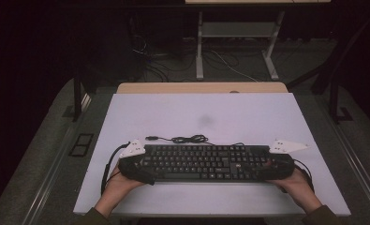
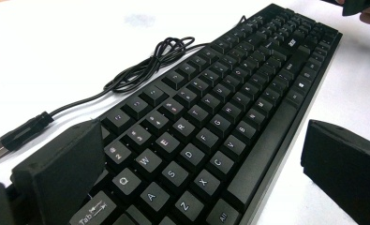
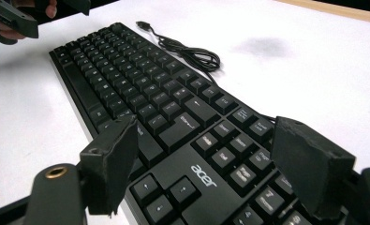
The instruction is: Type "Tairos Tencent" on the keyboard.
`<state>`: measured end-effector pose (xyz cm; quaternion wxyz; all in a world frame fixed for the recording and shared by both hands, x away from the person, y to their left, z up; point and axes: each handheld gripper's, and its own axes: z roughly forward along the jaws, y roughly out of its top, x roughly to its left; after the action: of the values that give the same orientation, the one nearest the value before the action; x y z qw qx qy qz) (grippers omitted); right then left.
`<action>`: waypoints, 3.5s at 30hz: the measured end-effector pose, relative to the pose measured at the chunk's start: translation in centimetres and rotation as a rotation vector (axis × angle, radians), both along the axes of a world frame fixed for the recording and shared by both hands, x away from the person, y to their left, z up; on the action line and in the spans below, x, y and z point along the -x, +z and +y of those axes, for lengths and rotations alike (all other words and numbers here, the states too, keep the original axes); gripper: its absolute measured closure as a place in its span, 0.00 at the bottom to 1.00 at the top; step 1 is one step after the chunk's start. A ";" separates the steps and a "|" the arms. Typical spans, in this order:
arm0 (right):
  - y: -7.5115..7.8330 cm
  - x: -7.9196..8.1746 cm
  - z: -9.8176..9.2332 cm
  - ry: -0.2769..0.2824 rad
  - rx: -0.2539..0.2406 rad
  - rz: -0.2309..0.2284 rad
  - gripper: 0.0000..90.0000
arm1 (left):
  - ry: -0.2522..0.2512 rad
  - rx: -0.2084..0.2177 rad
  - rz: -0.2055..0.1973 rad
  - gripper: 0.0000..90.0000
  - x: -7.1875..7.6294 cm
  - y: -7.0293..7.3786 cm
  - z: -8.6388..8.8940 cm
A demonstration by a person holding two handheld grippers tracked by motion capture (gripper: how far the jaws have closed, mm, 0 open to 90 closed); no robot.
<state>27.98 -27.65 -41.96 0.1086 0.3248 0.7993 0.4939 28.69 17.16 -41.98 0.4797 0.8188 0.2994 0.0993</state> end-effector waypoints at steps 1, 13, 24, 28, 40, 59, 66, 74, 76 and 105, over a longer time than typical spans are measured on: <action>0.0 0.0 0.1 0.002 -0.001 0.002 0.26 | 0.000 0.000 0.000 0.00 0.0 0.0 0.0; 0.1 -0.8 1.6 0.036 -0.018 0.012 0.26 | 0.011 0.006 0.003 0.00 0.3 0.0 0.4; 0.4 -1.0 2.4 0.054 -0.019 0.015 0.20 | 0.013 0.009 0.005 0.00 0.3 0.0 0.3; 0.5 -1.1 2.9 0.055 -0.019 0.014 0.18 | 0.014 0.009 0.005 0.00 0.3 0.0 0.3; 0.4 -1.7 4.9 0.095 -0.001 0.029 0.19 | 0.008 0.008 0.005 0.00 0.3 0.0 0.2; 0.2 -2.2 6.7 0.128 0.010 0.041 0.30 | 0.007 0.010 0.006 0.00 0.3 -0.1 0.2; -0.1 -2.1 6.8 0.160 0.025 0.060 0.48 | 0.003 0.004 0.007 0.00 0.3 -0.1 0.1; -0.6 -2.0 7.0 0.191 0.056 0.075 0.81 | 0.003 0.006 0.006 0.00 0.2 -0.1 0.1; -0.6 -2.0 7.1 0.200 0.067 0.081 0.87 | 0.002 0.007 0.006 0.00 0.2 -0.1 0.1; -2.0 -2.1 7.4 0.249 0.187 0.117 0.99 | 0.000 0.005 -0.004 0.00 -0.3 0.1 -0.4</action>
<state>30.12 -20.23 -43.97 0.0298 0.2400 0.8807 0.4072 28.96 16.75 -41.91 0.4824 0.8173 0.2987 0.1002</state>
